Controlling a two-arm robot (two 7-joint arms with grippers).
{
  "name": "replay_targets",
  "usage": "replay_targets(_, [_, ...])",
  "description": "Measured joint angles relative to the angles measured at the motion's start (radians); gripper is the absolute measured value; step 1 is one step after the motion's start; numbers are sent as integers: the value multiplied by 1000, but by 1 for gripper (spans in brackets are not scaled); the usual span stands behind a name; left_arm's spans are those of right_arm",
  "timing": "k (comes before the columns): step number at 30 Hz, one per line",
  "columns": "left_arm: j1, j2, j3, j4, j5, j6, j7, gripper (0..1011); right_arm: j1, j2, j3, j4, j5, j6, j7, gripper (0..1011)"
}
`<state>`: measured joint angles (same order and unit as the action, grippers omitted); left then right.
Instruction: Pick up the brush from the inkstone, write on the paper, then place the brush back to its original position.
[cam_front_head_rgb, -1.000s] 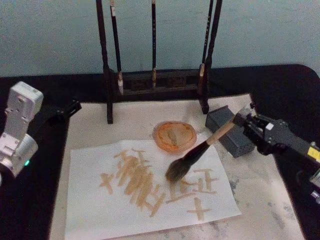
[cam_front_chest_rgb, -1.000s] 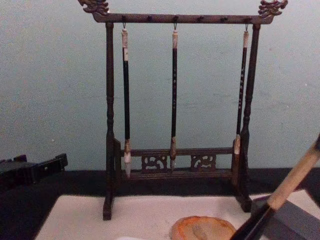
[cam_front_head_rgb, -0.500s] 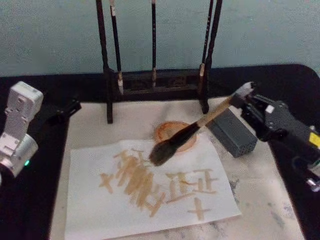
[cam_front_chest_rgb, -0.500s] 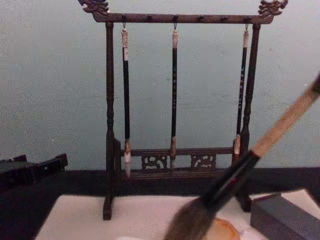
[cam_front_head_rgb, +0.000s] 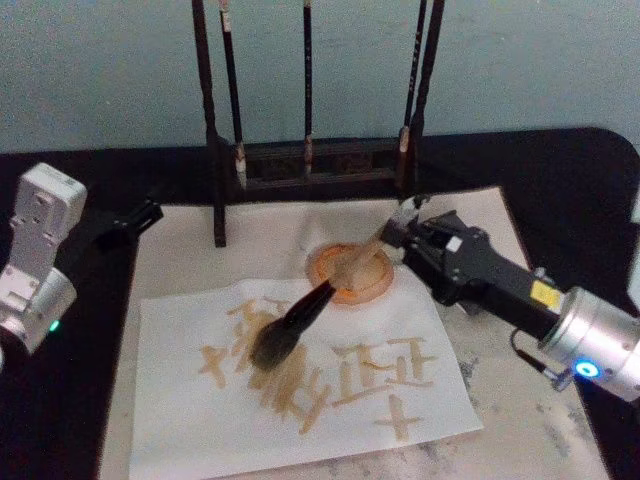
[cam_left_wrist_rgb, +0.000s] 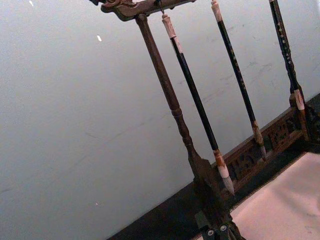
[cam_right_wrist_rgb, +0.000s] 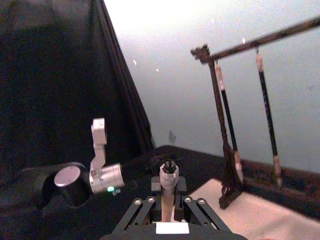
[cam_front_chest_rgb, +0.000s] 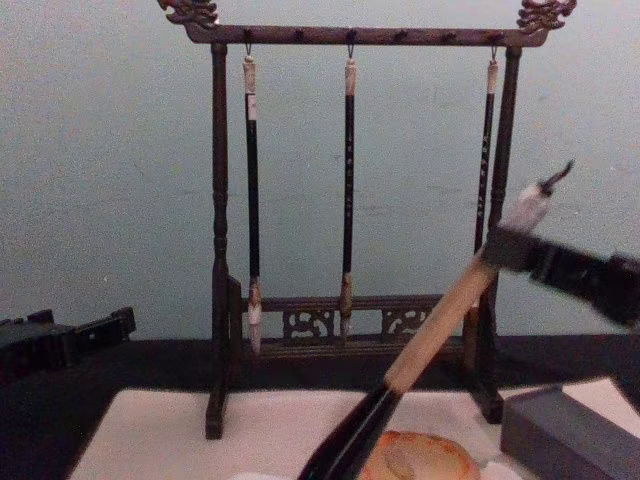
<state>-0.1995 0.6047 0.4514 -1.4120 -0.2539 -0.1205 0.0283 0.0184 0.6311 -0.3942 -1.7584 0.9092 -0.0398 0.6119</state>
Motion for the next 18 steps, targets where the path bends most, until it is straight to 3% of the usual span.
replay_targets(4, [0, 0, 0, 0, 0, 0, 0, 1000, 26, -19, -33, 45, -16, 12, 3, 160])
replay_targets(8, [0, 0, 0, 0, 0, 0, 0, 1002, 31, -23, -42, 72, -18, 15, 3, 159])
replay_targets(18, [0, 0, 0, 0, 0, 0, 0, 1002, -3, 1, -8, 96, 7, -1, 5, 160])
